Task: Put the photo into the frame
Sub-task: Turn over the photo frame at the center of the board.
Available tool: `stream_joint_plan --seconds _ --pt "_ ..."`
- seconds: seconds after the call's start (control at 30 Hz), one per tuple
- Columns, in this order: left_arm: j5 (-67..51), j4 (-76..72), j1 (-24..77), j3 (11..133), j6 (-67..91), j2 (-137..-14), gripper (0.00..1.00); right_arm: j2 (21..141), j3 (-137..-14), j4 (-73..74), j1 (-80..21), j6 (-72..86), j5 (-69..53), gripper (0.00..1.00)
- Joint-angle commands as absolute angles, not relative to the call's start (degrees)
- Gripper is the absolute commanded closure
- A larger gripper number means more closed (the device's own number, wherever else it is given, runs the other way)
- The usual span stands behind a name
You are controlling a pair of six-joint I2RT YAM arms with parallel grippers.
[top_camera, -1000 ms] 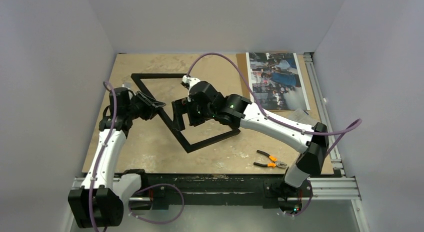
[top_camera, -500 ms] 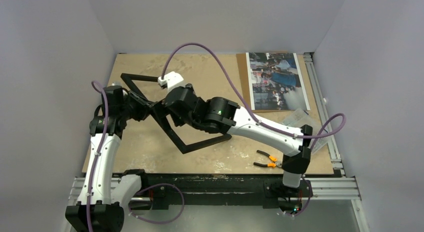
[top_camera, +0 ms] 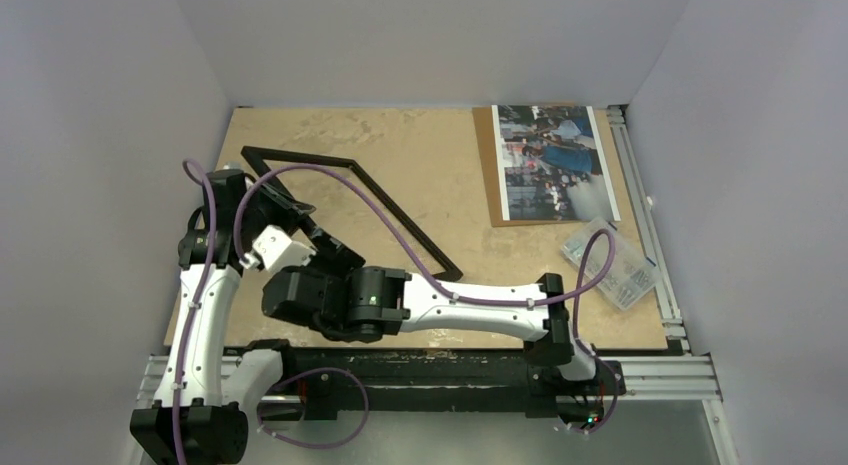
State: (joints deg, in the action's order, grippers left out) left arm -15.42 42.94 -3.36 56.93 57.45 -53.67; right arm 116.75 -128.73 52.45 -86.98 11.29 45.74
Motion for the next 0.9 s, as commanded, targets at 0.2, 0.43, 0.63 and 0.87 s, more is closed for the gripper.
stream_joint_plan --seconds 0.2,0.43,0.63,0.87 --pt "-17.76 41.16 -3.48 59.75 55.42 -53.92 1.00 121.62 -128.61 48.67 -89.69 1.78 61.22 0.32" --pt "-18.59 40.54 -3.47 59.68 55.37 -53.76 1.00 122.07 -127.37 48.01 -88.97 2.02 62.69 0.38" --pt "-18.94 40.14 -3.51 59.68 55.37 -53.47 1.00 123.00 -127.14 52.05 -85.96 5.28 58.28 0.39" --pt "-19.46 39.81 -3.47 59.59 55.37 -53.62 1.00 123.56 -126.09 53.02 -84.58 6.83 57.40 0.59"
